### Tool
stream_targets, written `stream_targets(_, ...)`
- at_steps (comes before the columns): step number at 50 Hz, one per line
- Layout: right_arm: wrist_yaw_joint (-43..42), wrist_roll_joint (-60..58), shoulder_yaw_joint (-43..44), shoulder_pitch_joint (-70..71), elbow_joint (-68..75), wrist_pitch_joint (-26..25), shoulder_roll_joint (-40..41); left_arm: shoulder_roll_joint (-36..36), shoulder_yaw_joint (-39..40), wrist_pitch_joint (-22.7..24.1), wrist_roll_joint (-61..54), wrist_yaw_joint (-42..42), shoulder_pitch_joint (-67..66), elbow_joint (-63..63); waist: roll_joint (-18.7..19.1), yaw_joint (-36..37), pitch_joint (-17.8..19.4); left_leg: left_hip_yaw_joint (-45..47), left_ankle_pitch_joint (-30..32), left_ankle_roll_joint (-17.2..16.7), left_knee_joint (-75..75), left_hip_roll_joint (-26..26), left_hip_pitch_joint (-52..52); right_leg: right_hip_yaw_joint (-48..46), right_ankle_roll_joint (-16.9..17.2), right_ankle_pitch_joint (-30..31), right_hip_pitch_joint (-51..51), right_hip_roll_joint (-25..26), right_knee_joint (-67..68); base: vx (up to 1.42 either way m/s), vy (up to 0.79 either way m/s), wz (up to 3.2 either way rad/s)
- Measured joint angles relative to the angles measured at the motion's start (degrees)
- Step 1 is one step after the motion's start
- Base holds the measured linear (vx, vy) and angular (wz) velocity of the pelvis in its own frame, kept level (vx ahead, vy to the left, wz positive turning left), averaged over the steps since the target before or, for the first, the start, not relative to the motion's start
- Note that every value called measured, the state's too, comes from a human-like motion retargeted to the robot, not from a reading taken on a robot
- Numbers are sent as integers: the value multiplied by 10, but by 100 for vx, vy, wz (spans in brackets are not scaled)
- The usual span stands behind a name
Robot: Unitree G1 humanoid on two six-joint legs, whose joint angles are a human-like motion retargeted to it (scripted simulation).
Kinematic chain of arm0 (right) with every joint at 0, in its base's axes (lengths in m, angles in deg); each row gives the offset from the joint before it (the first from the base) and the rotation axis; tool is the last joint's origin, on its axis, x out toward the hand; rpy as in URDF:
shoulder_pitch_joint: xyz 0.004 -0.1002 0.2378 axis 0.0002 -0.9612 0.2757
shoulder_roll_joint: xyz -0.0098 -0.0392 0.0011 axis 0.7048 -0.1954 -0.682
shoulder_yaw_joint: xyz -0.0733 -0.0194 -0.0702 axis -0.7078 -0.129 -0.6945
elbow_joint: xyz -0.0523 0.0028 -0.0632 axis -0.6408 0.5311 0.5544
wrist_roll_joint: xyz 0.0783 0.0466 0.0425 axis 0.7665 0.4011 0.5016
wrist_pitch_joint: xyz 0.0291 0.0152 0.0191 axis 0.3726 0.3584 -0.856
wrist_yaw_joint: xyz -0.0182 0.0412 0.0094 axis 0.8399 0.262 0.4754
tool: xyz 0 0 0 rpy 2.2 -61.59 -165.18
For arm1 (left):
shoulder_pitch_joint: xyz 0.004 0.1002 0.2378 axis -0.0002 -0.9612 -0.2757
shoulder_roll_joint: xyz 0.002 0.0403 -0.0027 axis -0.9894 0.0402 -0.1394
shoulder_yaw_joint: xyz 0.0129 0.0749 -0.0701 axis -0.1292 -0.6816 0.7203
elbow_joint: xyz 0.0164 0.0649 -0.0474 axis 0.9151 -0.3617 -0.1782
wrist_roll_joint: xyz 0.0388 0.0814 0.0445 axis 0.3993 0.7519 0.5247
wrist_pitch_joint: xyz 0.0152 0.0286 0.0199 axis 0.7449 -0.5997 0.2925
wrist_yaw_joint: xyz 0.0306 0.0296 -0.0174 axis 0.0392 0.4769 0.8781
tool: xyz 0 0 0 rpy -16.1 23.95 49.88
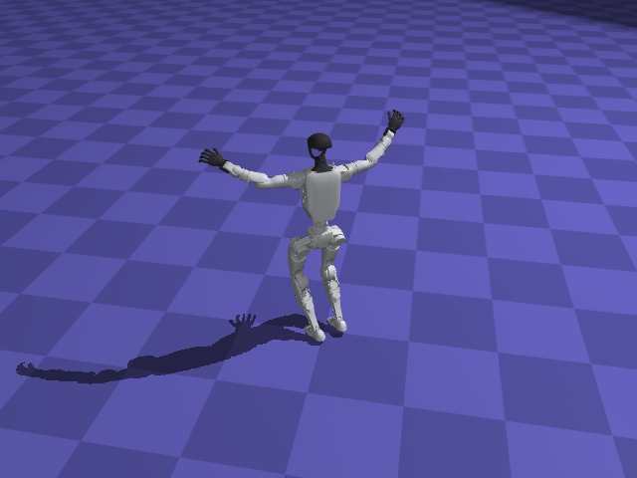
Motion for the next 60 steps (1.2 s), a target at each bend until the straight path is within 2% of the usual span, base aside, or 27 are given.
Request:
stream_targets(2,2,-4,13,-83,3,-8,110,97,17,-12,15,-13,-77,-35,2,-6,-7,14,136,-26,-86,16,26,-16,20,131,27,-12,-83,1,2,56)
stream_targets(4,10,-12,2,-138,4,-16,221,191,-7,-20,28,-26,-108,-68,5,-2,-12,22,208,-44,-117,26,30,-24,34,207,36,-13,-126,-1,2,41)
stream_targets(6,20,-24,-48,-152,19,-24,329,282,-49,-25,39,-38,-124,-101,8,5,-15,27,215,-47,-108,34,24,-25,42,238,37,-8,-139,-3,3,31)
stream_targets(10,41,-54,-173,-137,80,-43,543,463,-122,-32,55,-58,-158,-156,8,15,-24,37,159,-27,-62,45,14,-21,45,240,37,6,-135,-3,3,26)
stream_targets(12,58,-73,-223,-132,111,-53,640,549,-155,-37,65,-71,-172,-179,4,20,-29,40,117,-12,-40,48,14,-19,37,199,39,9,-121,-1,1,9)
stream_targets(14,81,-95,-268,-125,140,-63,726,627,-186,-43,78,-85,-180,-200,-2,27,-33,41,51,10,-16,48,16,-17,19,126,40,10,-97,-3,1,3)
stream_targets(15,93,-106,-289,-123,151,-67,767,663,-201,-47,85,-92,-184,-209,-5,32,-33,40,9,24,1,48,17,-17,7,75,40,11,-79,-7,1,-1)
stream_targets(18,129,-152,-343,-94,184,-83,861,748,-238,-69,108,-100,-166,-231,-16,41,-14,40,-182,82,79,47,4,-32,-45,-136,19,-3,21,-9,2,-4)
stream_targets(20,145,-172,-370,-66,203,-91,903,791,-250,-84,113,-98,-141,-240,-26,43,4,61,-273,117,127,50,-15,-61,-66,-229,-5,-33,92,-13,3,17)
stream_targets(22,141,-179,-387,-49,209,-94,921,814,-254,-81,118,-81,-126,-240,-30,40,5,63,-260,124,111,40,-24,-69,-66,-214,-16,-47,91,-12,3,50)
stream_targets(23,135,-181,-394,-50,206,-91,926,819,-259,-76,120,-73,-127,-238,-26,38,2,58,-233,114,86,37,-20,-69,-60,-183,-11,-42,66,-10,3,66)
stream_targets(28,126,-160,-429,-79,176,-79,927,818,-289,-60,76,-75,-156,-220,-17,24,-22,44,23,24,-82,36,15,-46,-1,41,19,-20,-101,-8,2,77)
stream_targets(31,134,-152,-449,-86,165,-74,916,803,-316,-55,66,-79,-164,-207,-16,21,-31,40,75,3,-129,35,16,-29,16,95,18,-17,-143,-7,3,66)
stream_targets(34,131,-160,-468,-87,160,-70,904,789,-339,-48,72,-74,-167,-193,-16,20,-38,38,60,10,-160,33,26,-12,17,93,30,-15,-180,-4,3,55)
stream_targets(40,122,-193,-477,-73,171,-69,899,781,-349,-42,94,-62,-160,-174,-19,31,-39,39,-80,49,-155,30,45,-6,-7,-41,60,-15,-197,-1,2,30)
stream_targets(42,125,-200,-474,-67,177,-71,904,785,-343,-43,97,-64,-154,-174,-20,33,-33,46,-106,55,-147,32,47,-11,-10,-64,66,-17,-193,-1,1,30)
stream_targets(53,150,-191,-481,-72,162,-65,903,792,-338,-43,88,-89,-150,-174,-11,42,-22,23,-123,53,-88,37,14,-17,-22,-66,59,-10,-174,-3,2,22)
stream_targets(60,155,-186,-487,-74,144,-68,885,776,-344,-48,94,-90,-146,-187,-23,35,-15,5,-165,82,2,17,-36,6,-15,-93,-17,-22,-33,-1,4,36)
